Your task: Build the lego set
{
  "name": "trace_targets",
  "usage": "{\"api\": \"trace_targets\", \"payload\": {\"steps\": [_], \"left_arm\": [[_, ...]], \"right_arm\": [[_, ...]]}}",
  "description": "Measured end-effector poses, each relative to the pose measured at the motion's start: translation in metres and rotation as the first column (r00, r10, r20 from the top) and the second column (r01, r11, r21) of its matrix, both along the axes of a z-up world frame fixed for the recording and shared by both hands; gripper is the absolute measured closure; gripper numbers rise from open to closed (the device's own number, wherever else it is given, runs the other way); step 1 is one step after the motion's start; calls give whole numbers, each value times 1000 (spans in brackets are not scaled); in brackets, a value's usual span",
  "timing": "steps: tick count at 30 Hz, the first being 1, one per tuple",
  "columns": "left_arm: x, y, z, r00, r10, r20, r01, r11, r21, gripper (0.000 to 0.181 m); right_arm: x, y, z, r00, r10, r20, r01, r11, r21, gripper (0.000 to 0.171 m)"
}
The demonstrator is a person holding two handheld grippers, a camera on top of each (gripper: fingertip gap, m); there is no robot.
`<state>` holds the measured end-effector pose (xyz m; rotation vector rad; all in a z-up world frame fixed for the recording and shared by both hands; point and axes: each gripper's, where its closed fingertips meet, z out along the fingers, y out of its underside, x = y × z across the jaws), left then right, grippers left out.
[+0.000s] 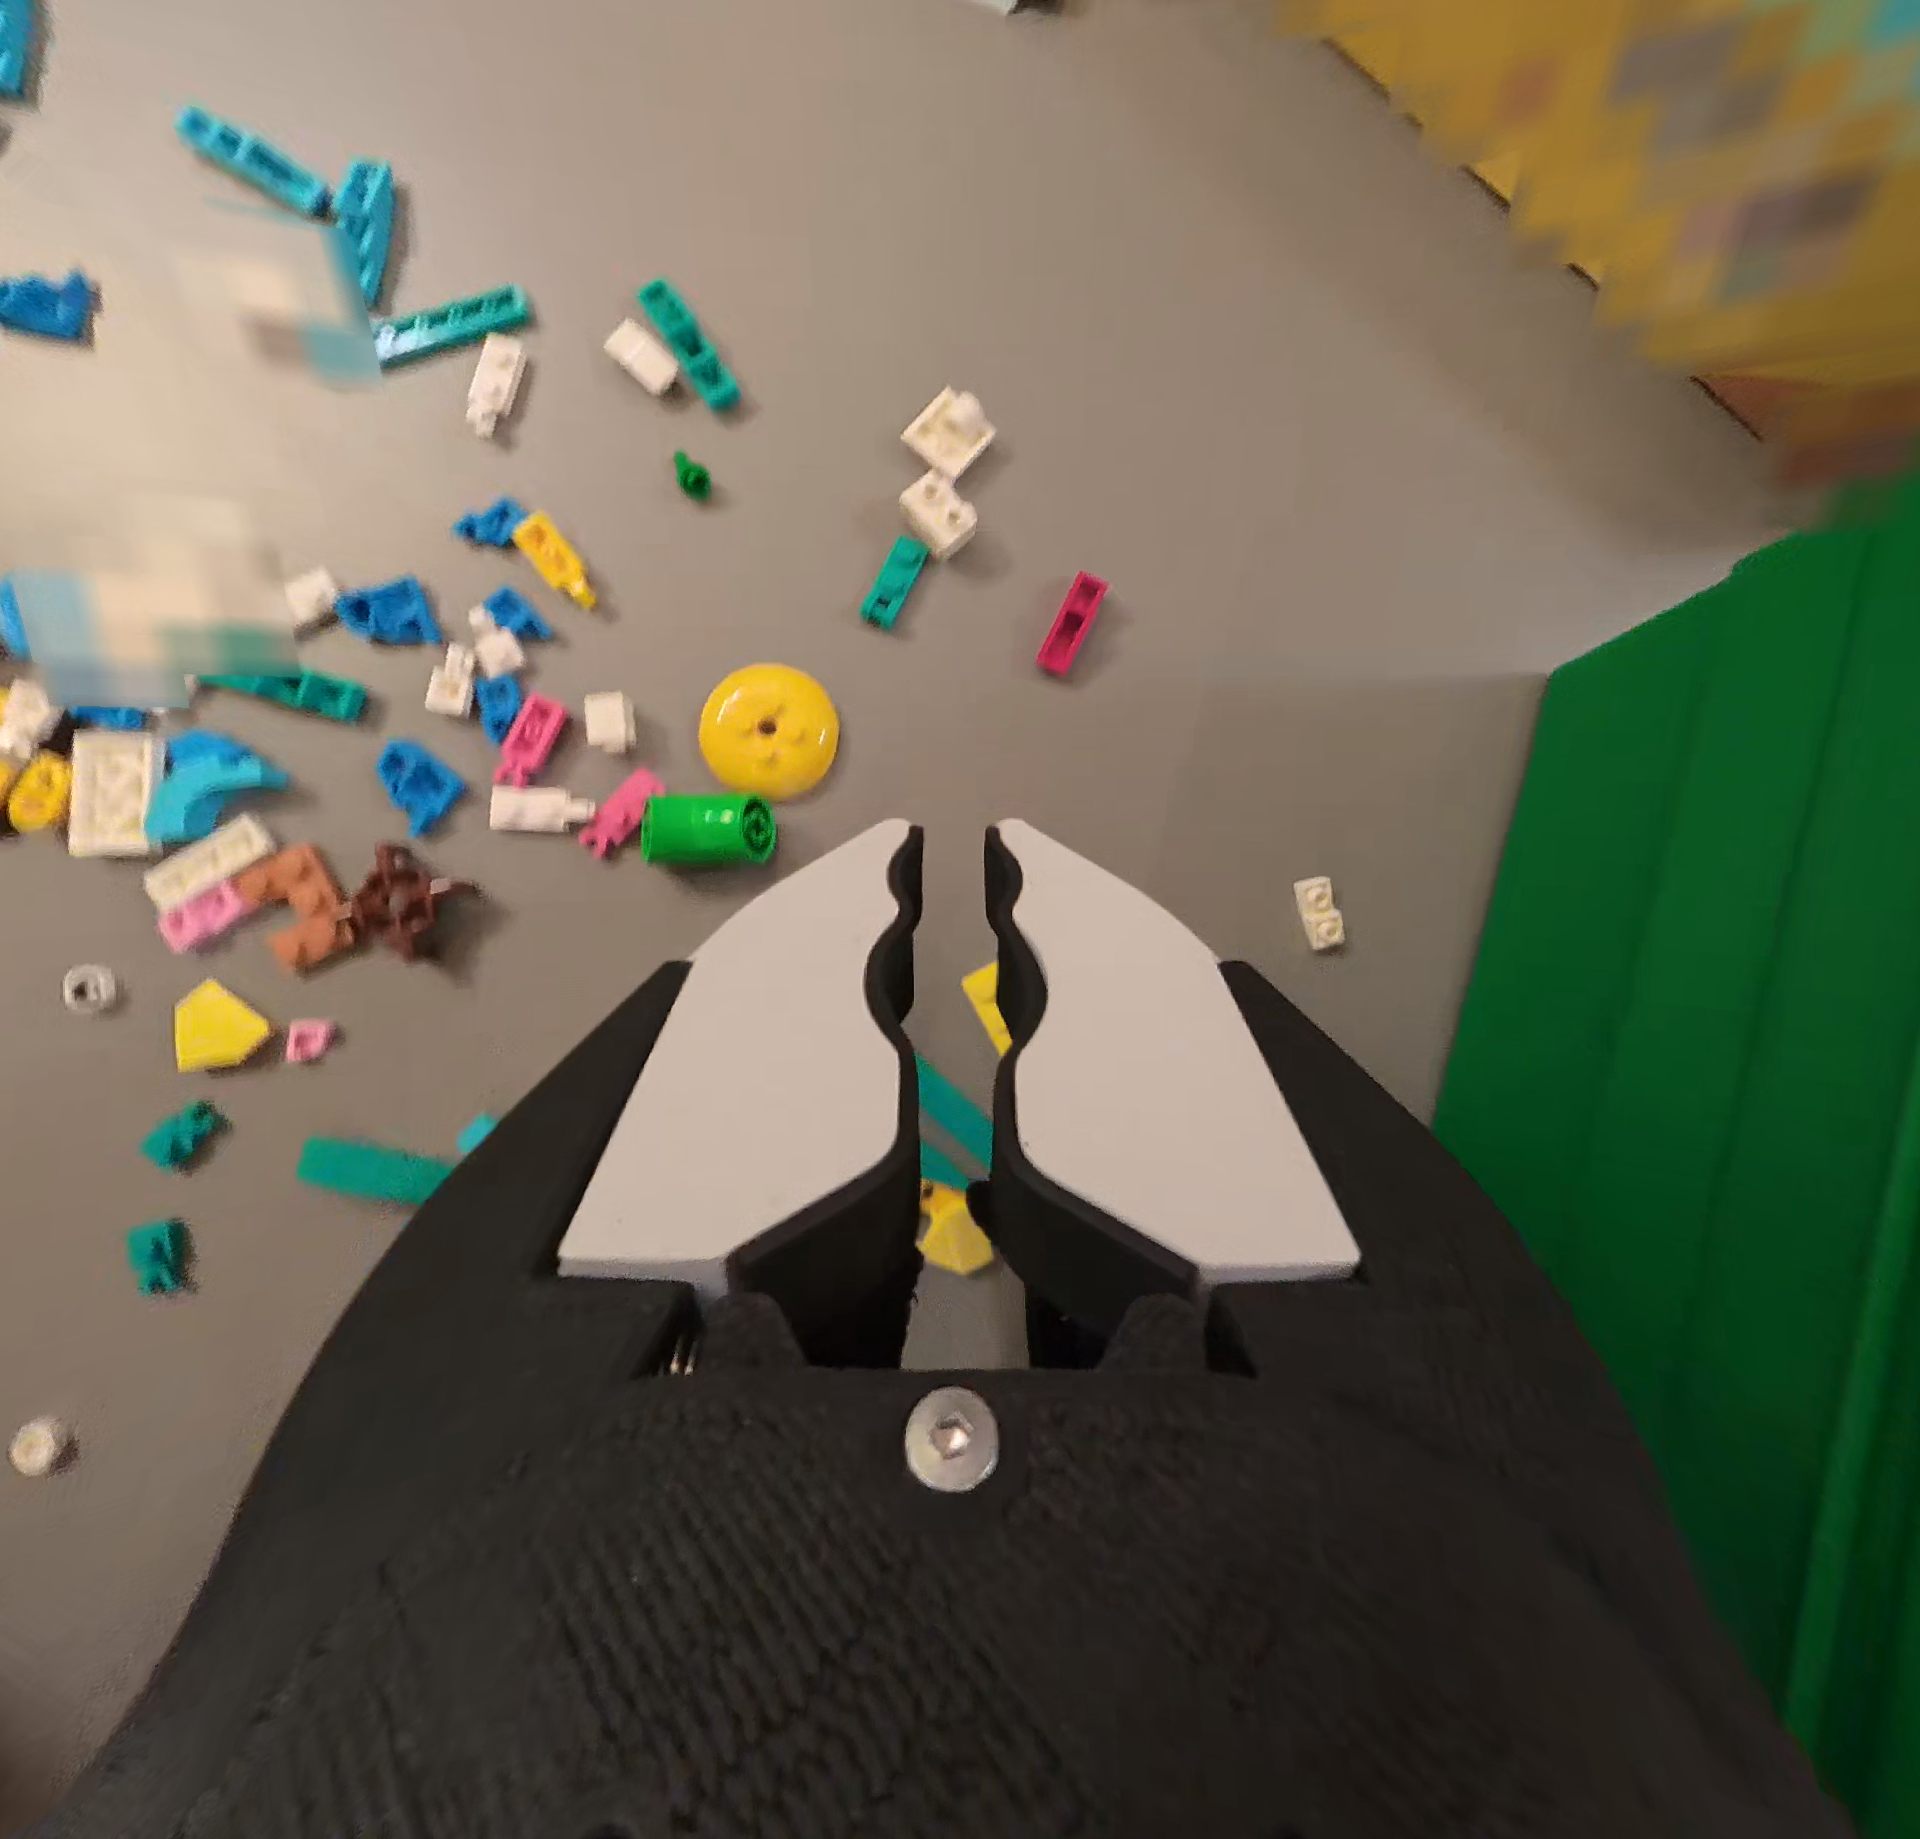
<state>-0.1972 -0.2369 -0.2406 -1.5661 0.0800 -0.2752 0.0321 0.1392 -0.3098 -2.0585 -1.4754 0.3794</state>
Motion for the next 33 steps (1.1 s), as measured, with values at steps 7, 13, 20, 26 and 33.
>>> {"api": "trace_targets", "payload": {"steps": [7,13,20,26,33], "left_arm": [[1,1,-3,1000,-5,-2,5,1000,-14,173],[1,1,-4,1000,-9,2,9,1000,-16,173],[-14,-6,4,997,74,-25,-74,997,9,173],[-46,-24,19,975,223,-10,-222,973,59,173],[-48,-25,17,974,225,6,-225,973,56,173]], "right_arm": [[22,-89,-21,871,485,80,-476,873,-110,161],[30,-107,-28,829,556,61,-545,827,-137,161],[28,-105,-36,814,566,134,-555,824,-112,160],[-3,-116,-21,778,620,100,-624,782,10,161],[-85,-174,-12,609,793,-20,-793,610,16,160]]}}
